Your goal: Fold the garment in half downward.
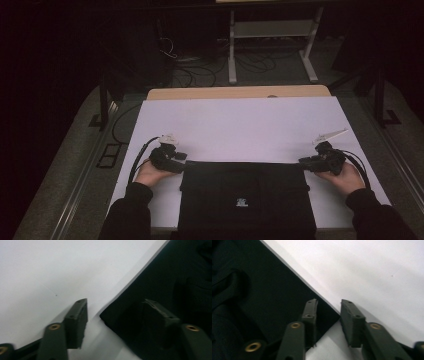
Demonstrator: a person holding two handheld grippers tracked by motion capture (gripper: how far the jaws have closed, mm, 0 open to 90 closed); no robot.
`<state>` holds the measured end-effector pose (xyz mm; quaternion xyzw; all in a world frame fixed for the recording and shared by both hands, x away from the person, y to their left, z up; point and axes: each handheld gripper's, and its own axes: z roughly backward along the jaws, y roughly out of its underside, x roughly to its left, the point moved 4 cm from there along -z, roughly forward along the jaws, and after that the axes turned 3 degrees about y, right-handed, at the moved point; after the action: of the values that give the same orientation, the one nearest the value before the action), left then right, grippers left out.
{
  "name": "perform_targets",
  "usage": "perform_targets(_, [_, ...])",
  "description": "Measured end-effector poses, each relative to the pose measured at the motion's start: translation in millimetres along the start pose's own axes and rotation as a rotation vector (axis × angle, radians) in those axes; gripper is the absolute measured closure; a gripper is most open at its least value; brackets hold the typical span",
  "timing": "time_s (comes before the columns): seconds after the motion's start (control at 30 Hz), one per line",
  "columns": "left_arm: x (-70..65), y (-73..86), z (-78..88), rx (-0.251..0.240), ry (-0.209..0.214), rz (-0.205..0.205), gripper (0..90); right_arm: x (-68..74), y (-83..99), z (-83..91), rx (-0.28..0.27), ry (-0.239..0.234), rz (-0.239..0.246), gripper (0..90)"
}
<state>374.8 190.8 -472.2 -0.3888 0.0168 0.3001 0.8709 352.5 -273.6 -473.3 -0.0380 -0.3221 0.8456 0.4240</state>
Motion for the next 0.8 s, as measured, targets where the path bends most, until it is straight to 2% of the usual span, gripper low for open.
perform_targets(0.17, [-3.2, 0.3, -1.3, 0.012, 0.007, -0.019, 61.1, -0.3, 0.6, -0.6, 0.003, -0.012, -0.033, 79.4])
perform_targets(0.23, [-6.0, 0.6, -2.4, 0.026, 0.012, -0.032, 73.7, 0.2, 0.7, -1.1, 0.003, -0.014, -0.037, 82.0])
perform_targets(0.27, [-6.4, 0.5, -2.4, 0.038, 0.012, -0.044, 78.5, 0.6, 0.6, -1.2, 0.007, -0.017, -0.039, 83.5])
perform_targets(0.3, [-7.2, -0.1, -2.8, 0.041, 0.01, -0.04, 81.7, 0.7, 0.5, -1.5, 0.007, -0.016, -0.038, 83.8])
perform_targets(0.57, [-11.7, -2.8, 1.0, 0.056, -0.031, -0.02, 85.1, 3.1, -0.3, 0.2, 0.012, -0.003, -0.04, 85.5])
perform_targets(0.8, [-17.1, -7.7, 10.4, 0.027, -0.105, -0.043, 86.2, 4.4, -4.3, 6.6, -0.025, 0.005, -0.042, 85.6])
